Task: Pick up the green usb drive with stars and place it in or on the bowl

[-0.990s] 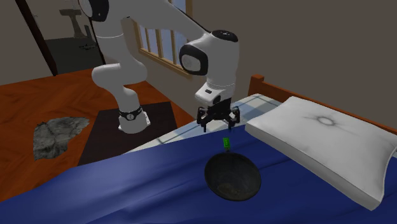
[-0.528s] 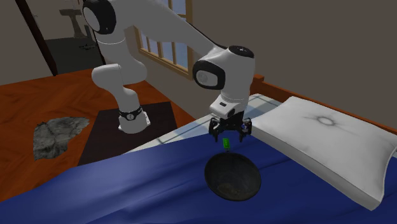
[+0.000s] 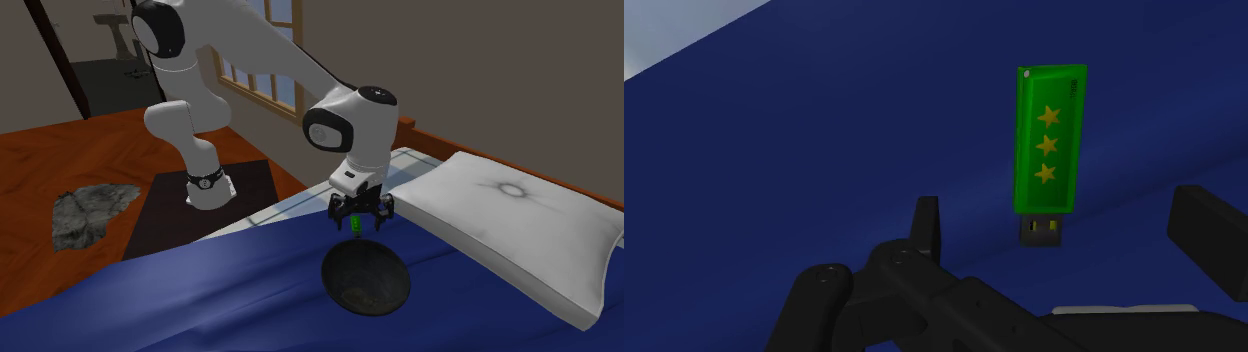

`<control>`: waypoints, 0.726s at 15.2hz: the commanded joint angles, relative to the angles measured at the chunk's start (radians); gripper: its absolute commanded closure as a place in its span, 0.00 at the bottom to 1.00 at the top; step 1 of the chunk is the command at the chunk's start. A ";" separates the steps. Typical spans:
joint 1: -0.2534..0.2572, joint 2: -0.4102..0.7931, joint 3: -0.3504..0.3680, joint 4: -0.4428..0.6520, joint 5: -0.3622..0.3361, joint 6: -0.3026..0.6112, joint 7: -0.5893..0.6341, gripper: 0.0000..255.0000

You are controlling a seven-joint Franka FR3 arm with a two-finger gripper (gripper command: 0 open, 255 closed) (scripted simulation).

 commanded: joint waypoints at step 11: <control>0.001 0.004 -0.001 0.006 -0.002 -0.002 0.000 1.00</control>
